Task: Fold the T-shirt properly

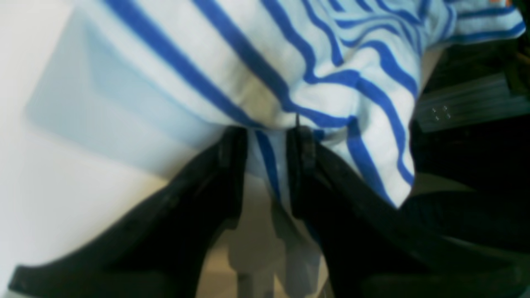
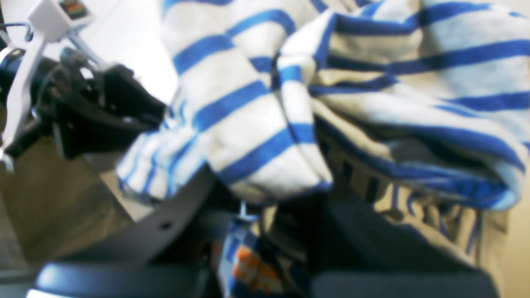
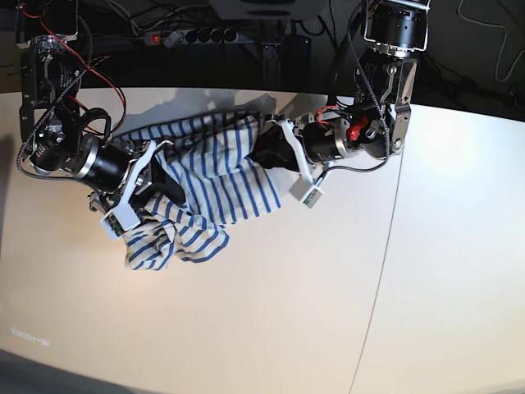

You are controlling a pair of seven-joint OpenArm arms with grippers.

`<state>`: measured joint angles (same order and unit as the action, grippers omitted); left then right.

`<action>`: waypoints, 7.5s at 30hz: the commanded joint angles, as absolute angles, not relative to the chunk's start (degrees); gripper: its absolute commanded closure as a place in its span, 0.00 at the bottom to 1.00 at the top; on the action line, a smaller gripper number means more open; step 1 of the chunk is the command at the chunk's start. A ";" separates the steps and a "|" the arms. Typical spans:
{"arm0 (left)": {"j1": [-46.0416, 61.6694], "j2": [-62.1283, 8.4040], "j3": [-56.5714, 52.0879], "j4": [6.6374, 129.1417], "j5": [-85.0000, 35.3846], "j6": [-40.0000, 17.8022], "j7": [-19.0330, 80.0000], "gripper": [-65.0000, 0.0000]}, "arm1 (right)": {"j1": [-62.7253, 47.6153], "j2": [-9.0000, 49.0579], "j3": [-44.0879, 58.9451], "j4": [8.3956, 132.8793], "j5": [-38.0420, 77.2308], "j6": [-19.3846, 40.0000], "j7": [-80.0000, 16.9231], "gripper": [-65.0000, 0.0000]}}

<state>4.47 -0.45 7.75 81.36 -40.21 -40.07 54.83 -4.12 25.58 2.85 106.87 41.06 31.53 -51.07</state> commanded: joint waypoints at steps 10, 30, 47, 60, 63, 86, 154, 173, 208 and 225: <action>3.92 3.33 8.34 82.08 -41.25 -40.00 53.34 0.69 | -3.36 26.17 -9.45 110.06 28.88 33.69 -50.17 1.00; 2.70 1.52 7.90 84.82 -43.38 -40.00 54.04 0.69 | -3.36 26.13 -14.79 110.26 28.84 33.67 -50.13 0.62; 2.87 -8.25 -7.94 88.95 -48.01 -40.00 57.04 0.69 | -3.33 16.34 -14.79 110.26 32.58 33.69 -49.91 0.61; 3.01 -14.85 -10.57 88.95 -55.02 -40.00 60.69 0.69 | -2.44 10.33 -19.86 110.26 19.51 33.71 -49.95 0.61; 3.03 -15.75 -13.30 88.95 -55.51 -40.00 60.69 0.69 | -1.41 10.33 -25.41 110.26 13.39 33.69 -49.67 0.61; 3.01 -22.90 -22.28 88.95 -59.40 -40.00 62.17 0.70 | 4.40 10.28 -47.35 110.26 -2.63 33.30 -46.87 0.61; 3.05 -25.87 -24.88 88.92 -61.47 -40.00 63.24 0.70 | -0.08 16.86 -30.52 116.14 37.80 33.71 -59.51 1.00; 3.07 -25.87 -24.88 88.92 -61.06 -40.00 63.26 0.70 | 1.02 17.28 -30.59 117.32 32.93 33.85 -56.51 1.00; 5.67 -25.85 -24.88 88.92 -61.91 -40.00 64.55 0.70 | 8.23 12.86 -30.65 111.59 39.27 33.87 -57.36 1.00; 16.10 -25.67 -24.88 88.92 -61.84 -40.00 64.58 0.70 | 15.55 11.40 -30.74 95.92 34.83 33.87 -54.04 1.00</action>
<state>16.19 -24.77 -24.45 87.92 -61.04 -40.12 65.19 14.31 11.60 -30.89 95.15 34.04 31.53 -55.11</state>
